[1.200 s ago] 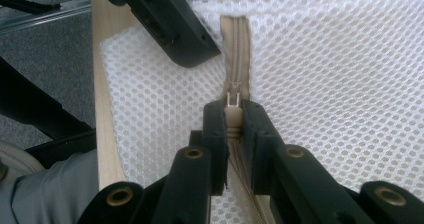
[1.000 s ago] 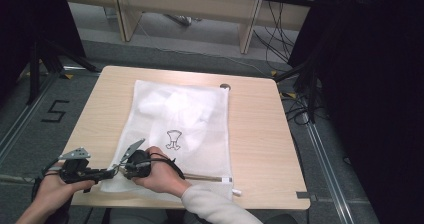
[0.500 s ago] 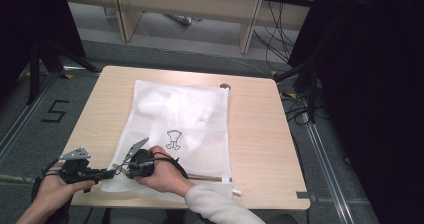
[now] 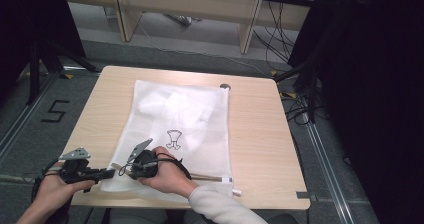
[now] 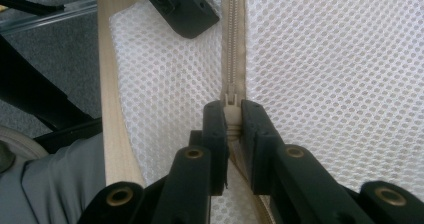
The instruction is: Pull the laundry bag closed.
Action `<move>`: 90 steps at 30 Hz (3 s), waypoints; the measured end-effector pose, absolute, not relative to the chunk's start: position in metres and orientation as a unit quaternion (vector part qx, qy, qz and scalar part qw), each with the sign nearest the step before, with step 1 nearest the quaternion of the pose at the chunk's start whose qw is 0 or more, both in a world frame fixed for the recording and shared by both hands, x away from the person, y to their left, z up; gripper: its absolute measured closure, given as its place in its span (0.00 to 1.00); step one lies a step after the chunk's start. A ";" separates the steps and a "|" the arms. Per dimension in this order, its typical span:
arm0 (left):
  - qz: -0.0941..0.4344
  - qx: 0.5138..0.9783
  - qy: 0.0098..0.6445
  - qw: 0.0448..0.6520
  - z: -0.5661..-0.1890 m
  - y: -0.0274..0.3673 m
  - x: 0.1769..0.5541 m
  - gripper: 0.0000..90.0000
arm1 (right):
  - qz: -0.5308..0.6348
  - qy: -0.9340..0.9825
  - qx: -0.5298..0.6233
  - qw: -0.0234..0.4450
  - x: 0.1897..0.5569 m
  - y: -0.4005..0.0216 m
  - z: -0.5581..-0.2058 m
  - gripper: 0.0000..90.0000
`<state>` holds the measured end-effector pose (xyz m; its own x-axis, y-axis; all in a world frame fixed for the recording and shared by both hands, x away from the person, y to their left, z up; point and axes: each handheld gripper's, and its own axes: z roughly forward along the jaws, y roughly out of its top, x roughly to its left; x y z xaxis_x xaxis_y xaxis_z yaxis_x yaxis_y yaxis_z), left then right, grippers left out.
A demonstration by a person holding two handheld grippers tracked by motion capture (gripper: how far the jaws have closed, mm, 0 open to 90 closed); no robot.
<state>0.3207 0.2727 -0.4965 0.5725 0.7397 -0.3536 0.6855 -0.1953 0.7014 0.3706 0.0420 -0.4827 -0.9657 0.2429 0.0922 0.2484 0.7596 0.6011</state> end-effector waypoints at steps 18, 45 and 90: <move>0.031 0.768 0.466 0.438 -0.497 0.272 0.321 0.95 | -0.316 -0.940 -0.132 -0.001 0.372 0.034 -0.483 0.92; 0.028 0.767 0.475 0.430 -0.499 0.276 0.322 0.95 | -0.309 -0.941 -0.140 0.001 0.371 0.020 -0.482 0.92; 0.032 0.766 0.478 0.428 -0.499 0.275 0.323 0.95 | -0.305 -0.940 -0.151 0.001 0.372 0.003 -0.479 0.92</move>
<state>0.3229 0.2755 -0.4991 0.5402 0.7600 -0.3613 0.7056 -0.1752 0.6866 0.3725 0.0030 -0.4795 -0.9544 0.2832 0.0949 0.2850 0.7681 0.5734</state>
